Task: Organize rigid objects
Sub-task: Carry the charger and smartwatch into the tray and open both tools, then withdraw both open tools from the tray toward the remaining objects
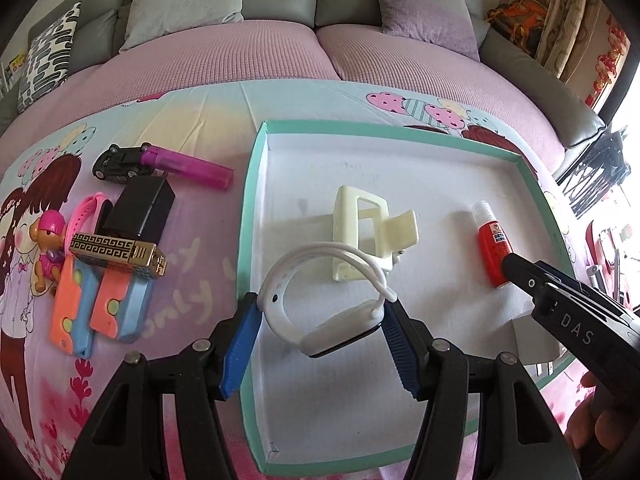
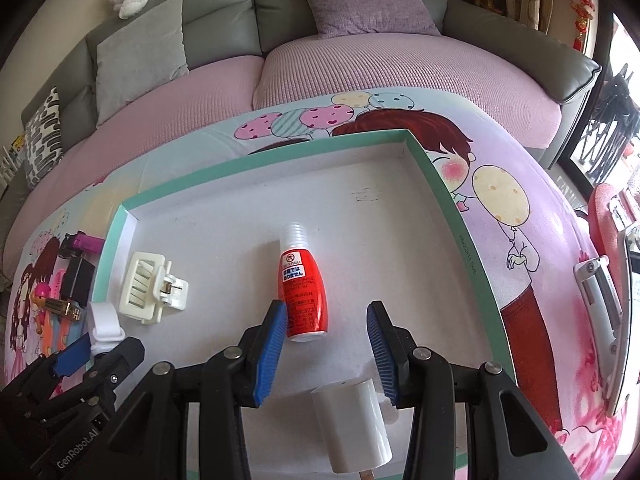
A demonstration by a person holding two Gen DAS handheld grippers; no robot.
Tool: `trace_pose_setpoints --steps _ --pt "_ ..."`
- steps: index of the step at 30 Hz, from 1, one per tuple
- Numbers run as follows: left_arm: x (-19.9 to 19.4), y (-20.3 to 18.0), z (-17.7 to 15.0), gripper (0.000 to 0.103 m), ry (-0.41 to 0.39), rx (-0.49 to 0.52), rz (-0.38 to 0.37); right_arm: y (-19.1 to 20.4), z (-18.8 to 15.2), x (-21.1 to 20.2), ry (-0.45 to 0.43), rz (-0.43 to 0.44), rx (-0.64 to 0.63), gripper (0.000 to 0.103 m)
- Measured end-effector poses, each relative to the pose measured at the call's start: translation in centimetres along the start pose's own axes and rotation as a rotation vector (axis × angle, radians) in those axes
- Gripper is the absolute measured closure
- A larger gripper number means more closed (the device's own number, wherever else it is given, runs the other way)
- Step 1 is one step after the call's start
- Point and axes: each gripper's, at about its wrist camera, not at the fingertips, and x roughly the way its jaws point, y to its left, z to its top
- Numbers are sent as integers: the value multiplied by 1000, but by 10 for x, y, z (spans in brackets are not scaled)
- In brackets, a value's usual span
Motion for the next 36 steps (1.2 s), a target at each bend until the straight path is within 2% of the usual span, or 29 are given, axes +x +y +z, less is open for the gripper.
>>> trace_pose_setpoints --steps 6,8,9,16,20,24,27,28,29,30,31,34,36 --pt "0 -1 1 37 5 4 -7 2 1 -4 -13 -25 -15 57" --pt "-1 0 2 36 5 -2 -9 1 2 -6 -19 -25 -6 51" --pt "-2 0 2 36 2 -3 -8 0 2 -6 -19 -26 -1 45" --pt "-24 3 7 36 -61 -6 -16 -1 4 -21 -60 -18 10 45" --pt "-37 11 10 24 -100 -27 -13 6 6 -31 -77 -29 -25 45" --pt "-48 22 13 24 -133 -59 -5 10 6 -34 -70 -31 -49 45" --pt "-49 30 13 24 -143 -81 23 13 4 -33 -67 -27 -60 32" --pt "-49 33 13 23 -144 -90 39 13 3 -32 -64 -27 -62 30" --pt "-48 36 12 17 -143 -97 54 14 3 -30 -58 -27 -64 30" --pt "-45 39 12 7 -140 -106 72 14 3 -29 -51 -27 -65 29" --pt "-44 42 12 5 -137 -114 85 14 2 -27 -44 -27 -64 22" --pt "-40 49 12 5 -127 -137 110 15 0 -24 -31 -33 -68 11" --pt "-38 53 11 5 -122 -153 119 16 0 -23 -27 -38 -72 9"
